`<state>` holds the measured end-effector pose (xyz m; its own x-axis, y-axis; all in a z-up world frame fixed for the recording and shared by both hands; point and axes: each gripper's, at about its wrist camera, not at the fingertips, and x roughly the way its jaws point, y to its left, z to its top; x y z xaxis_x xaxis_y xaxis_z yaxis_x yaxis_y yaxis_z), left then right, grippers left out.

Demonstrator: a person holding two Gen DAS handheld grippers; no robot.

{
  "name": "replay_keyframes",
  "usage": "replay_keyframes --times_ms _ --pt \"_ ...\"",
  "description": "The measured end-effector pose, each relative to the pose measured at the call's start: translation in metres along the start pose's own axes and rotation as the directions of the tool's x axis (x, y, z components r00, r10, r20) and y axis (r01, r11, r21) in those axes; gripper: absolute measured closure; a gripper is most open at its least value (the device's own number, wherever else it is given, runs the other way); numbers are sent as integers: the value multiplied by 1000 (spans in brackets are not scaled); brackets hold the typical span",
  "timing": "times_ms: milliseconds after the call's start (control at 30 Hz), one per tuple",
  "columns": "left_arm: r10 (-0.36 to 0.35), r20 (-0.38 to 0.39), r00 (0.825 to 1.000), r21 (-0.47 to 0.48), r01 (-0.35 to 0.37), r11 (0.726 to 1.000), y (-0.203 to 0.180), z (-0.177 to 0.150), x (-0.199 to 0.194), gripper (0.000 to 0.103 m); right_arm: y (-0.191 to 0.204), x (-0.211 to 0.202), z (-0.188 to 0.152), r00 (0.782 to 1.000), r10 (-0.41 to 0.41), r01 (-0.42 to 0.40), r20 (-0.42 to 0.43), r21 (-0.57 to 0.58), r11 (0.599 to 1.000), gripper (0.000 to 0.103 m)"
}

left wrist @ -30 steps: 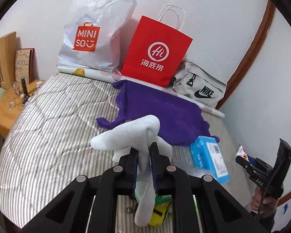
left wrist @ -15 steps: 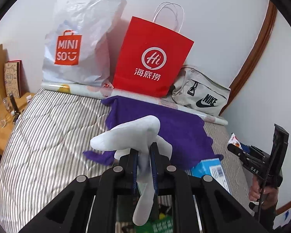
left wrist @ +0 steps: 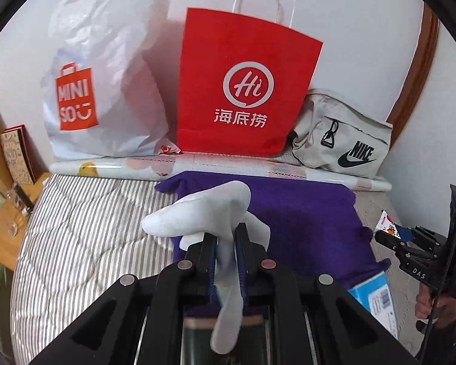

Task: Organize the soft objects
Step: 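Carry the packet onto the purple towel and open the right tool while the left tool carries the glove, then lower the white glove onto the purple towel and open the left tool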

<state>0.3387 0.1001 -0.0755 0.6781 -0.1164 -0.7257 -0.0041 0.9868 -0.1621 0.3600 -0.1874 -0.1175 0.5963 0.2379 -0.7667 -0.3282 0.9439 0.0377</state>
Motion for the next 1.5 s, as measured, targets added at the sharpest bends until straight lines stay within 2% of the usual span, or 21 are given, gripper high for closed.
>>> replay_keyframes --times_ms 67,367,600,767,967,1100,1200,1267,1400,1467,1500 --pt "21 -4 1000 15 -21 1000 -2 3 10 90 -2 8 4 1000 -2 2 -10 -4 1000 68" --pt "4 -36 999 16 -4 1000 0 18 42 91 -5 47 8 996 -8 7 -89 -16 1000 68" --pt "-44 -102 994 -26 41 999 15 17 70 91 -9 67 8 991 -11 8 -131 -22 1000 68" --pt "-51 -133 990 -8 50 999 14 18 87 90 -8 83 6 982 -17 10 -189 -41 999 68" --pt "-65 -176 982 -16 64 998 15 18 105 90 -13 90 4 977 -12 5 -212 -32 999 67" --pt "-63 -189 980 -20 61 998 13 18 110 90 -16 90 3 975 3 -6 -221 -14 1000 64" --pt "-47 -189 981 9 50 999 10 15 108 89 -12 91 3 973 12 -19 -232 -30 999 54" --pt "-32 -190 981 23 37 999 8 12 107 81 -7 88 3 975 7 -17 -224 -42 999 47" --pt "-1 -183 983 44 9 999 5 9 97 72 -1 83 5 979 -6 -6 -206 -57 998 37" --pt "18 -171 985 37 -12 999 6 9 89 52 -2 78 6 979 -13 2 -201 -53 999 36" --pt "24 -162 986 34 -19 999 6 8 85 46 -1 75 7 981 -9 1 -195 -45 999 35"
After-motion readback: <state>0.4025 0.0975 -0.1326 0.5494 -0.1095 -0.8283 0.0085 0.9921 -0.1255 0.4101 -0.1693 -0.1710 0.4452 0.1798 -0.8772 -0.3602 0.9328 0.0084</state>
